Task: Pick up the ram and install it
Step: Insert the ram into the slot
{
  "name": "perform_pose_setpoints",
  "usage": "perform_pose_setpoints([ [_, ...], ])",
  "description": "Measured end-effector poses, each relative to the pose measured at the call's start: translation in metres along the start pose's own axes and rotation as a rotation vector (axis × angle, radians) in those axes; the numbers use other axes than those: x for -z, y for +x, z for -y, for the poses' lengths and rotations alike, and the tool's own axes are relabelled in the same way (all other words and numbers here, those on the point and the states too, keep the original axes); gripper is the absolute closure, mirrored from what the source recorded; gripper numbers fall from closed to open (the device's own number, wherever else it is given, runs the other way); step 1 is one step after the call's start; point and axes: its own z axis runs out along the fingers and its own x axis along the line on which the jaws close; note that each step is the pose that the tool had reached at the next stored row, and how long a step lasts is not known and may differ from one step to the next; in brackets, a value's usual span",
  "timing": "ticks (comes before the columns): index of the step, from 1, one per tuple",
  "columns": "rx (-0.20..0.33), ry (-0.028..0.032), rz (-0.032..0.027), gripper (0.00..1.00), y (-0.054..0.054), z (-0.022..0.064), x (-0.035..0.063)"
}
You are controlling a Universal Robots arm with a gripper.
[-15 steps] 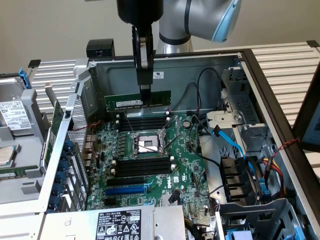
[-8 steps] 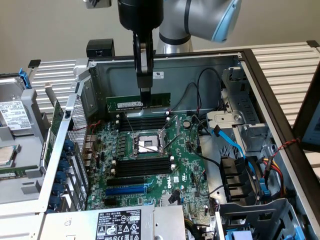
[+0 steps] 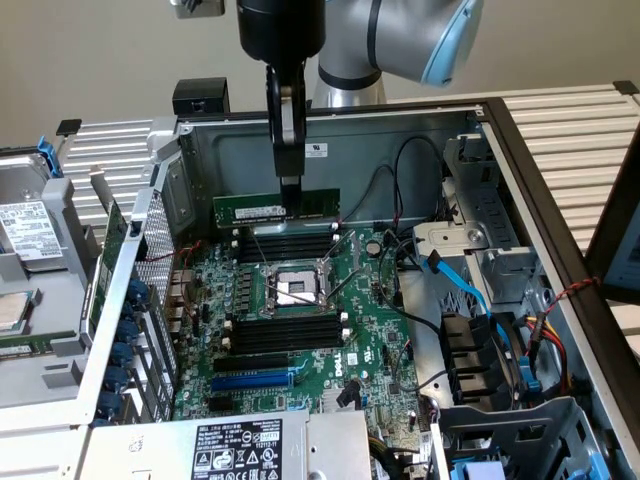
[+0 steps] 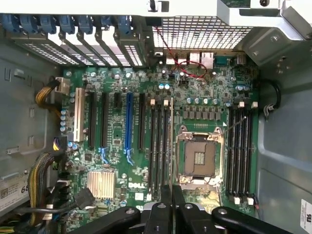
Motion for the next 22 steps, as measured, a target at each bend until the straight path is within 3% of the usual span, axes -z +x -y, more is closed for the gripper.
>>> perform_pose_setpoints([
  [12,-0.002,0.0101,0.0023,0.87,0.003,-0.0020,-0.0207],
  [18,-0.008,0.0099,0.0207,0.87,0.006,-0.0020,-0.0262],
  [22,-0.008,0.0100,0.0212,0.87,0.009,-0.0019,-0.0282],
])
